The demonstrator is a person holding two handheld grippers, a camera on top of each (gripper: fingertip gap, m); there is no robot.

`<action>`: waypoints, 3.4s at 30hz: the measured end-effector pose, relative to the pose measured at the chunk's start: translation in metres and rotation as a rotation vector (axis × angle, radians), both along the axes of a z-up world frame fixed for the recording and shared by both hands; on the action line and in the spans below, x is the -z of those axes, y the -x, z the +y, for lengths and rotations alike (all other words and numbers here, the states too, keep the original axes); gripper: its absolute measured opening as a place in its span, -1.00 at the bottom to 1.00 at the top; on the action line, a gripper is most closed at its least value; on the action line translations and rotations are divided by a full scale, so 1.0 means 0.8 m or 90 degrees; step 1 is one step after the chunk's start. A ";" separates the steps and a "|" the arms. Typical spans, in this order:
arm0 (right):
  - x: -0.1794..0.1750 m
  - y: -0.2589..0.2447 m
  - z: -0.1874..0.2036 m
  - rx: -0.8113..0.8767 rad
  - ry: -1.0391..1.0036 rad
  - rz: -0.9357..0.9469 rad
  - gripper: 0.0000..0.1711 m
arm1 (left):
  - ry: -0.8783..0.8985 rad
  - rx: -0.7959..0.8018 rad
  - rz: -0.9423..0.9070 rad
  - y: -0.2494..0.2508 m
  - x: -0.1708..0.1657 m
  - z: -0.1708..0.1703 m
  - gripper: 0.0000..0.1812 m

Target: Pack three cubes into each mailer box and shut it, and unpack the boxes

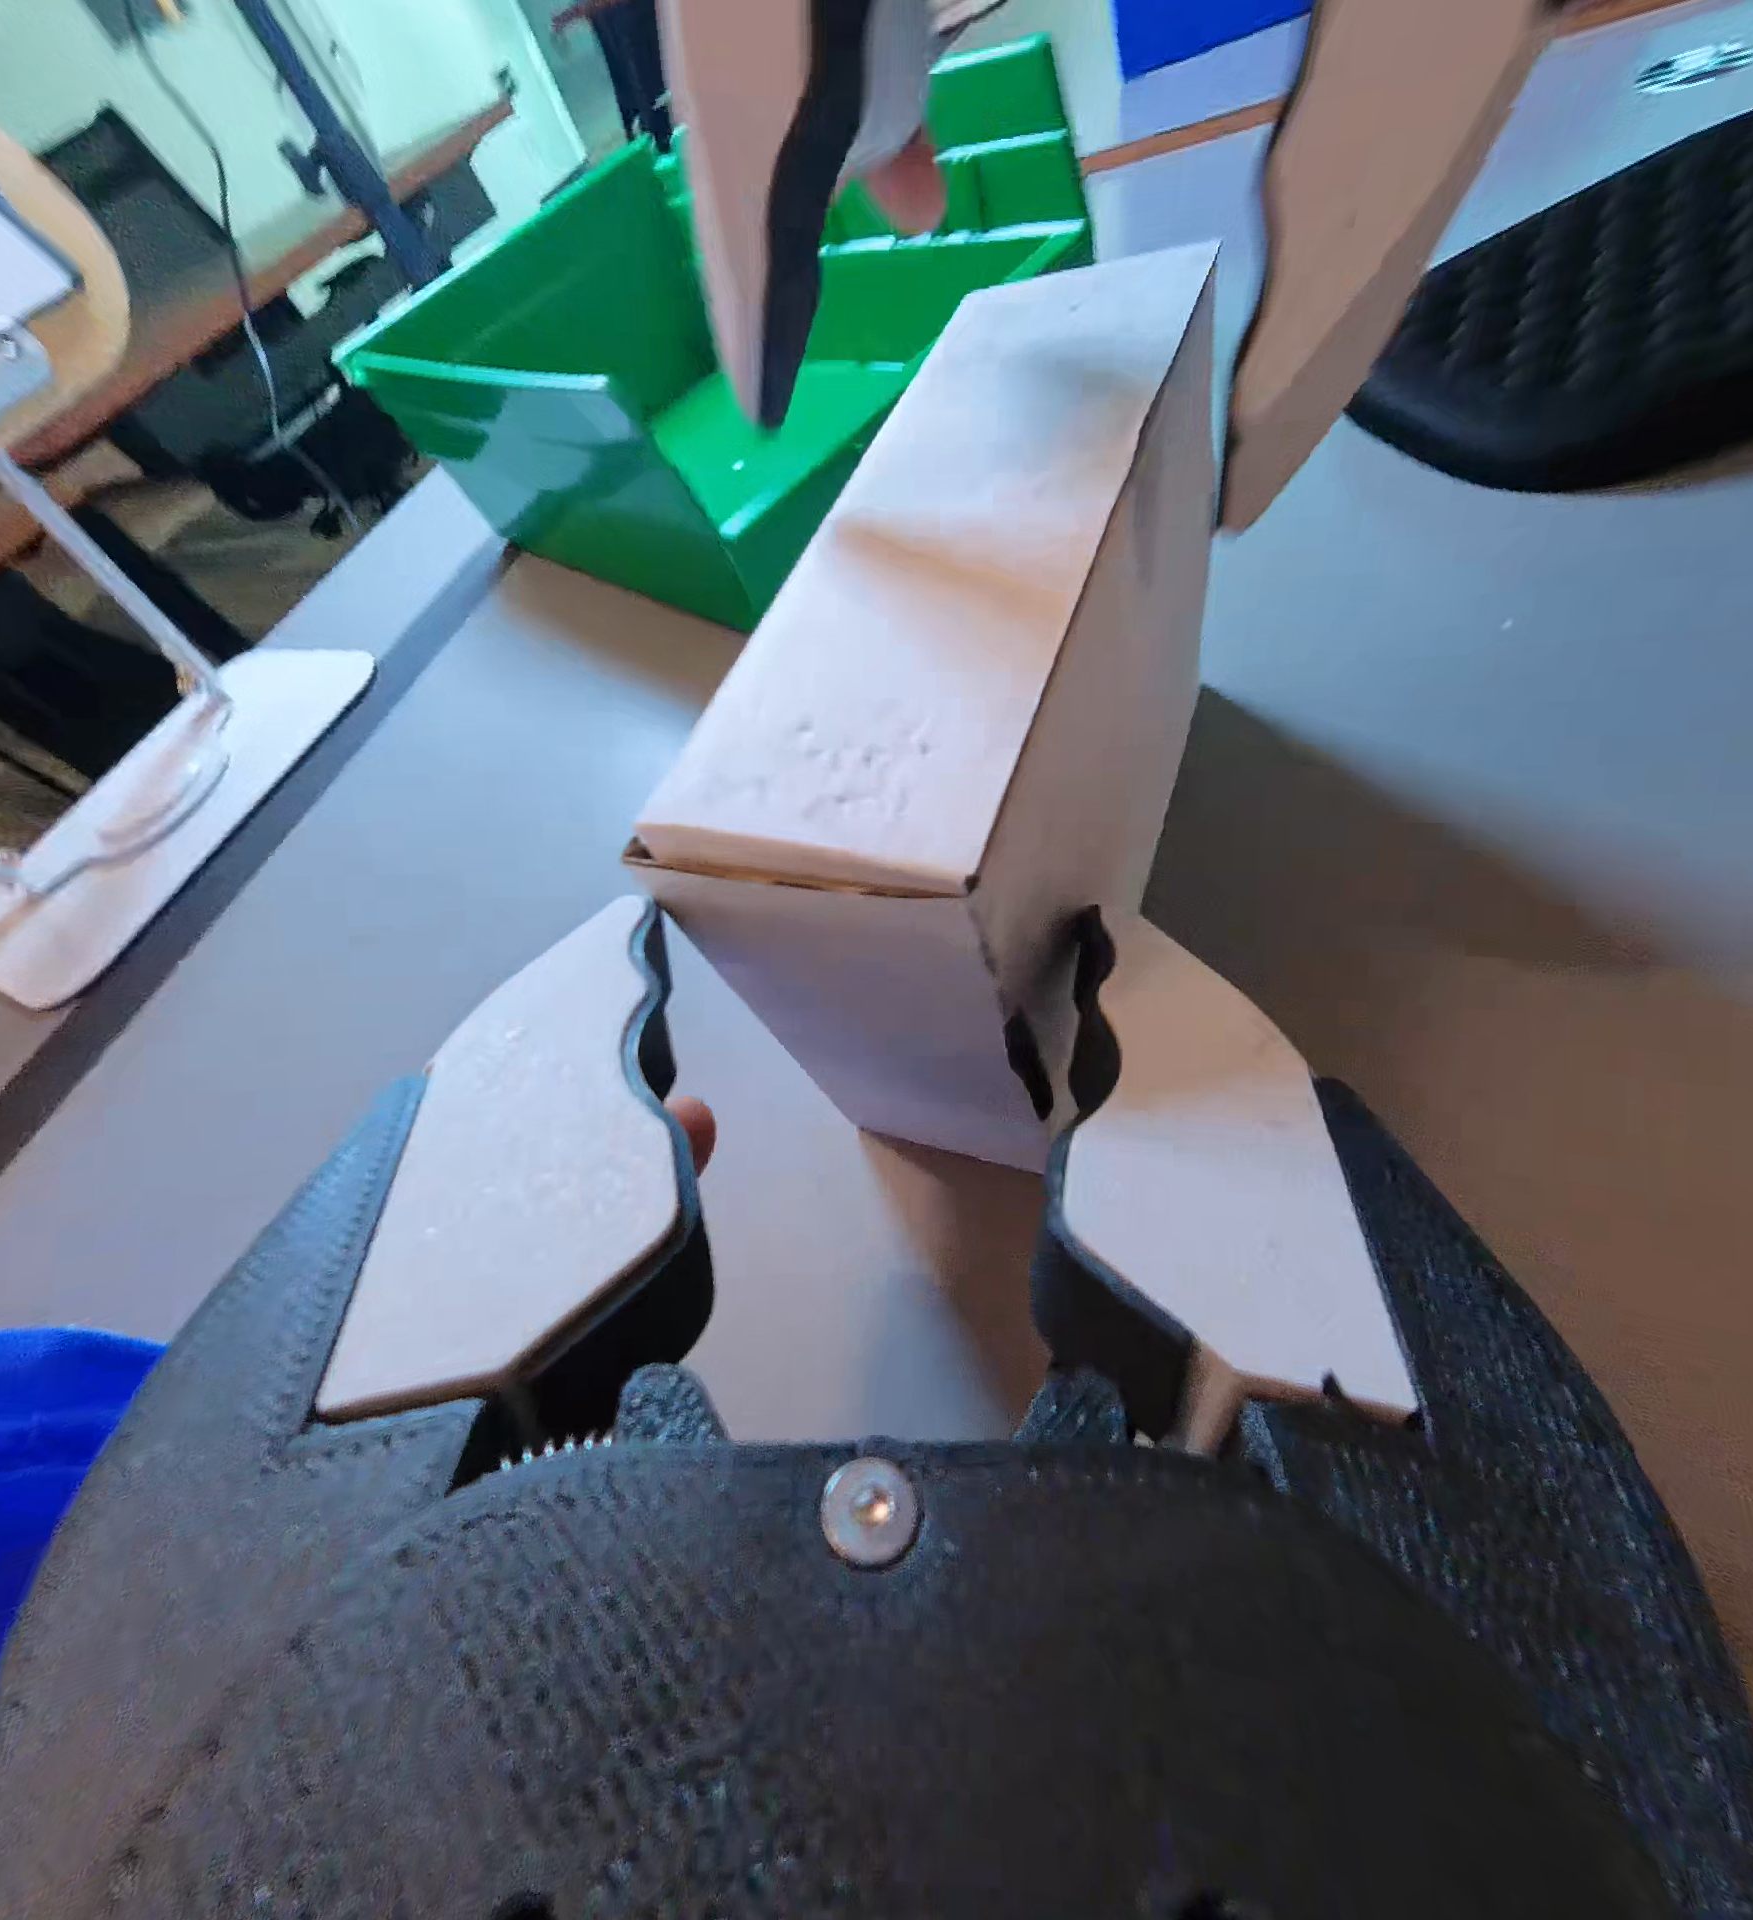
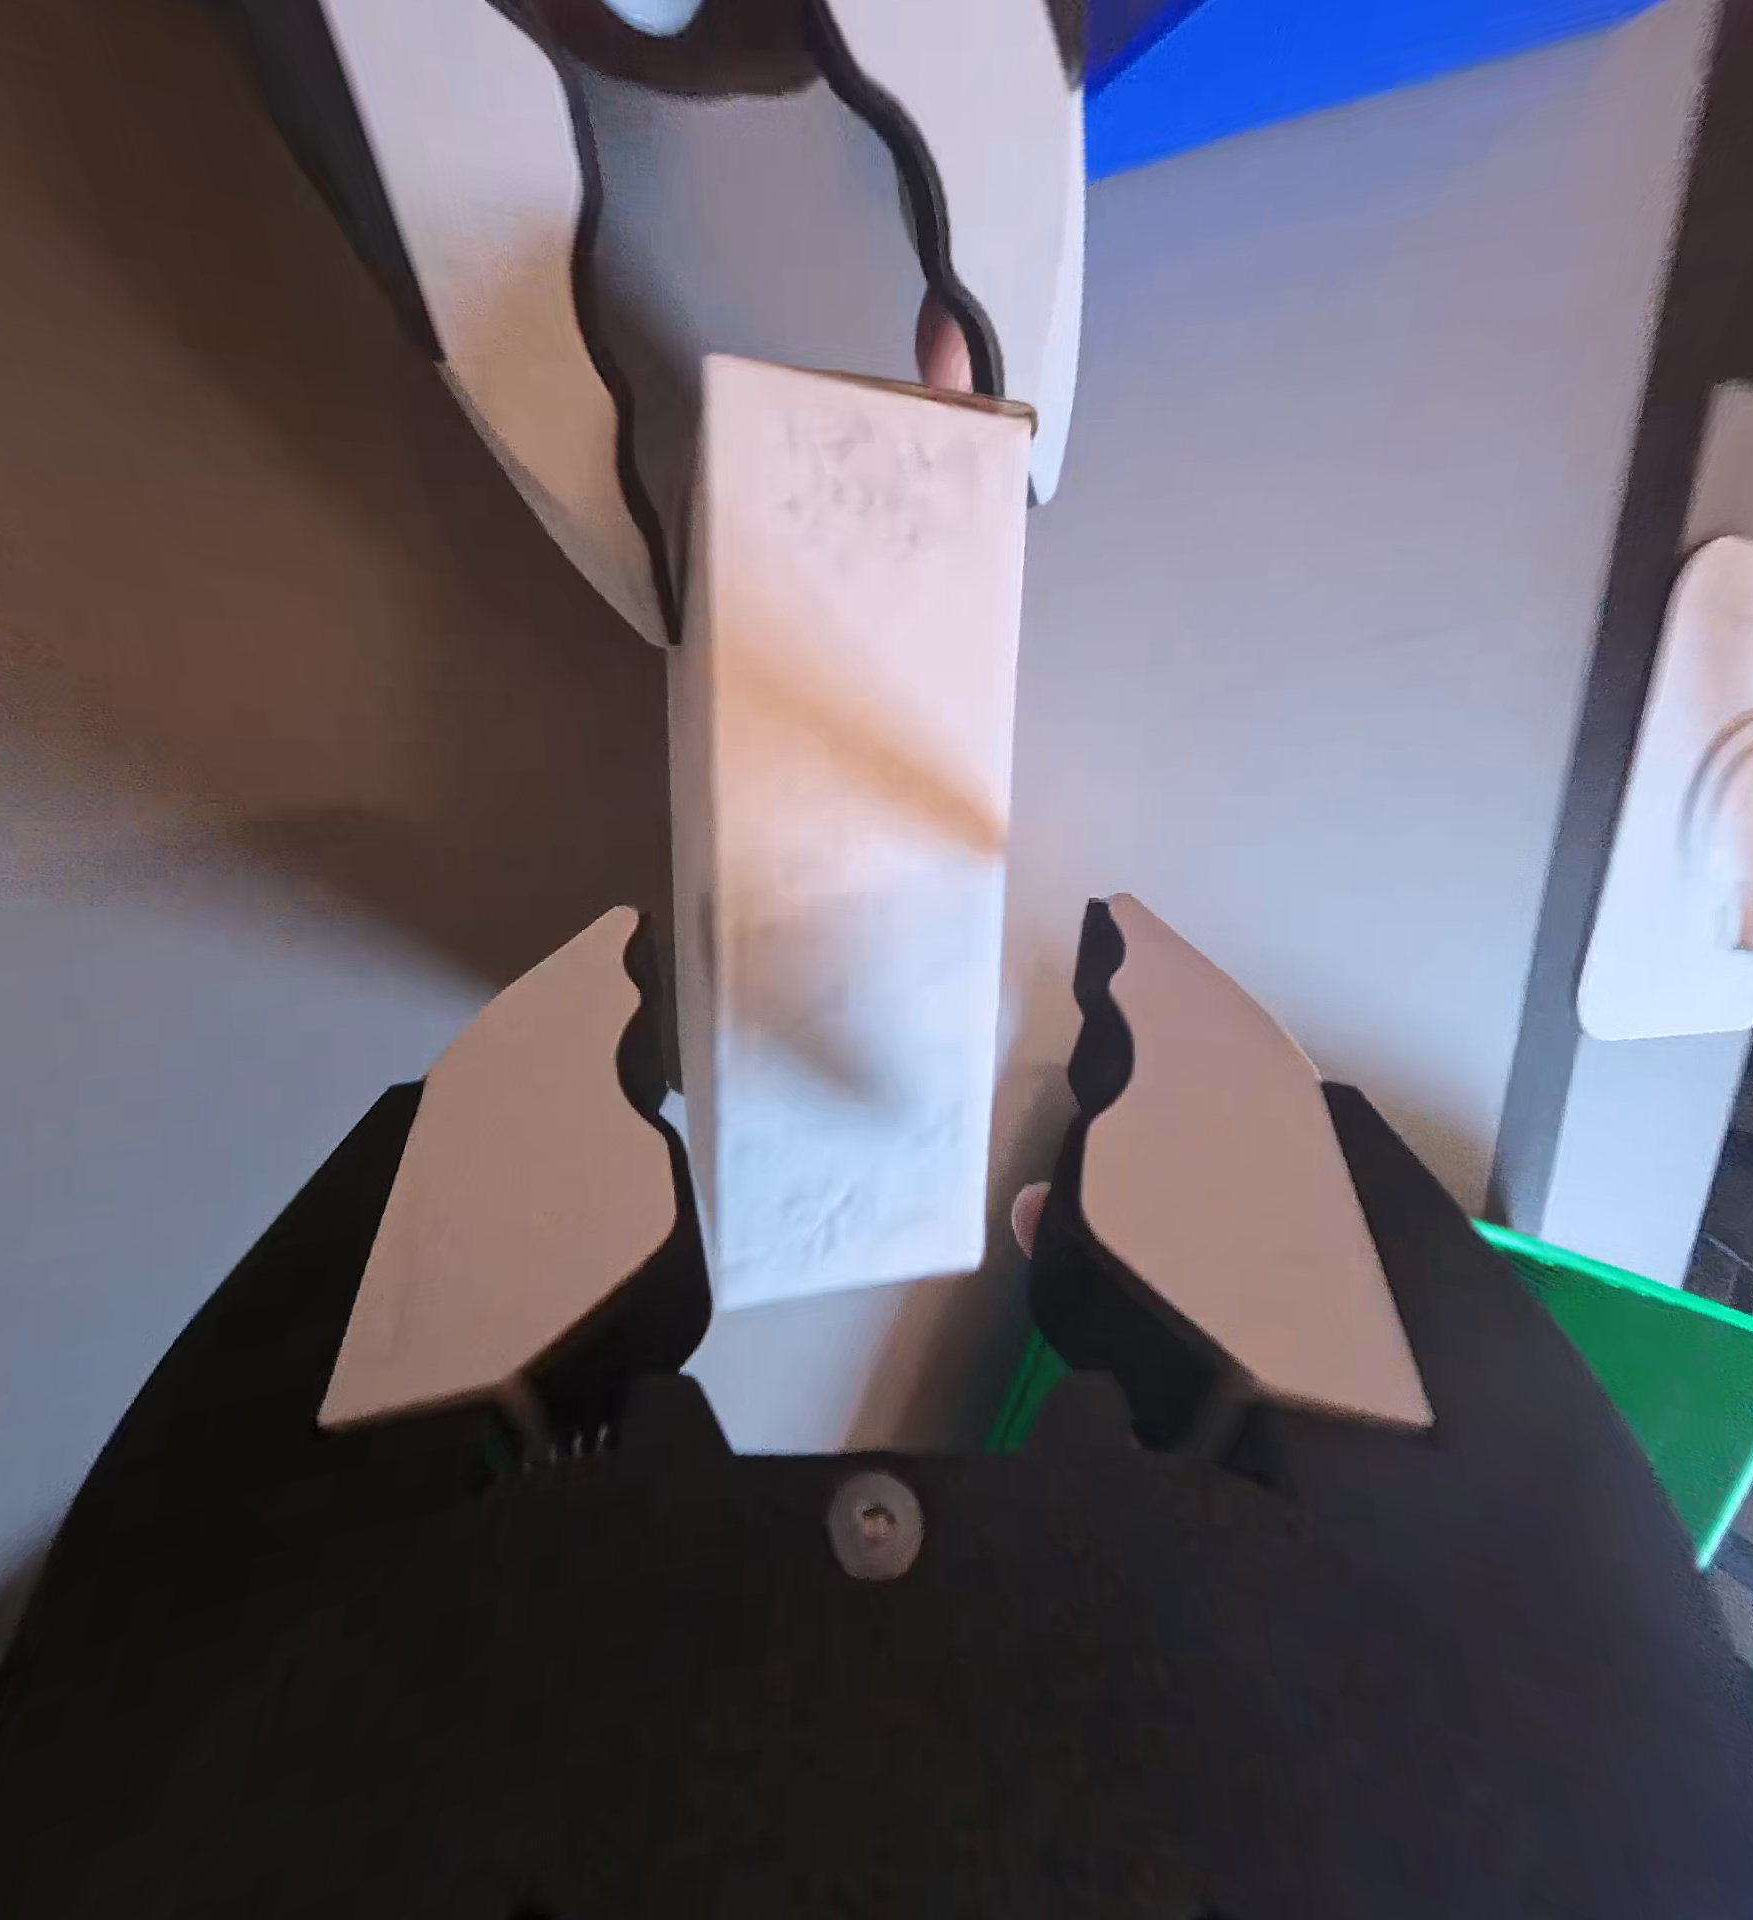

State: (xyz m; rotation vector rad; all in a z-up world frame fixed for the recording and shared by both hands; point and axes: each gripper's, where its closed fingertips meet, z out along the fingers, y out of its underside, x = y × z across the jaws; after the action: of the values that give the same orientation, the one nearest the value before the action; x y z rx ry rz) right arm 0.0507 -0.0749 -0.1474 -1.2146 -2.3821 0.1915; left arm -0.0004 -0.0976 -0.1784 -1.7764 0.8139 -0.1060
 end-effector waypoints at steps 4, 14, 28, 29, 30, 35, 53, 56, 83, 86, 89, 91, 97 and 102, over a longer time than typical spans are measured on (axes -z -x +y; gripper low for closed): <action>0.029 0.002 -0.012 -0.041 -0.017 -0.104 -0.25 | -0.036 0.008 0.020 -0.009 -0.005 -0.009 -0.21; -0.131 -0.038 0.118 0.109 -0.353 0.071 -0.26 | -0.132 -0.076 -0.187 0.063 -0.092 -0.027 -0.24; 0.034 -0.089 0.427 0.285 -0.521 -0.074 -0.24 | -0.120 -0.079 -0.117 0.053 -0.061 -0.026 -0.29; 0.043 -0.090 0.431 0.284 -0.496 -0.087 -0.22 | -0.115 -0.082 -0.119 0.055 -0.059 -0.025 -0.29; 0.052 -0.092 0.433 0.292 -0.466 -0.103 -0.17 | -0.110 -0.084 -0.124 0.057 -0.057 -0.023 -0.30; 0.063 -0.085 0.431 0.327 -0.301 -0.087 -0.14 | -0.095 -0.091 -0.125 0.060 -0.049 -0.018 -0.31; 0.074 -0.081 0.390 0.324 -0.259 -0.158 -0.20 | -0.078 -0.103 -0.108 0.054 -0.038 -0.011 -0.34; 0.074 -0.077 0.414 0.352 -0.269 -0.114 -0.34 | -0.078 -0.105 -0.106 0.055 -0.040 -0.011 -0.35; 0.013 -0.088 0.096 0.263 0.196 0.379 -0.36 | 0.648 -0.245 0.291 0.459 0.034 0.015 0.39; 0.018 -0.086 0.095 0.258 0.227 0.395 -0.37 | 0.699 -0.224 0.332 0.462 0.050 0.013 0.43; 0.021 -0.081 0.093 0.250 0.259 0.407 -0.38 | 0.685 -0.230 0.418 0.472 0.054 0.016 0.39; 0.025 -0.080 0.093 0.246 0.263 0.401 -0.38 | 0.674 -0.207 0.485 0.471 0.054 0.011 0.32; 0.024 -0.081 0.091 0.235 0.279 0.407 -0.39 | 0.694 -0.142 0.410 0.416 0.041 -0.009 0.32; 0.022 -0.081 0.087 0.231 0.273 0.410 -0.38 | 0.681 -0.165 0.362 0.417 0.046 0.002 0.47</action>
State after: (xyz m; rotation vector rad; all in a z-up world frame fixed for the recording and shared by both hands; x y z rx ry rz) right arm 0.1155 -0.0052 -0.1648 -1.4669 -1.5785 0.8618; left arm -0.3342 -0.0962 -0.2152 -2.9934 0.9981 0.1847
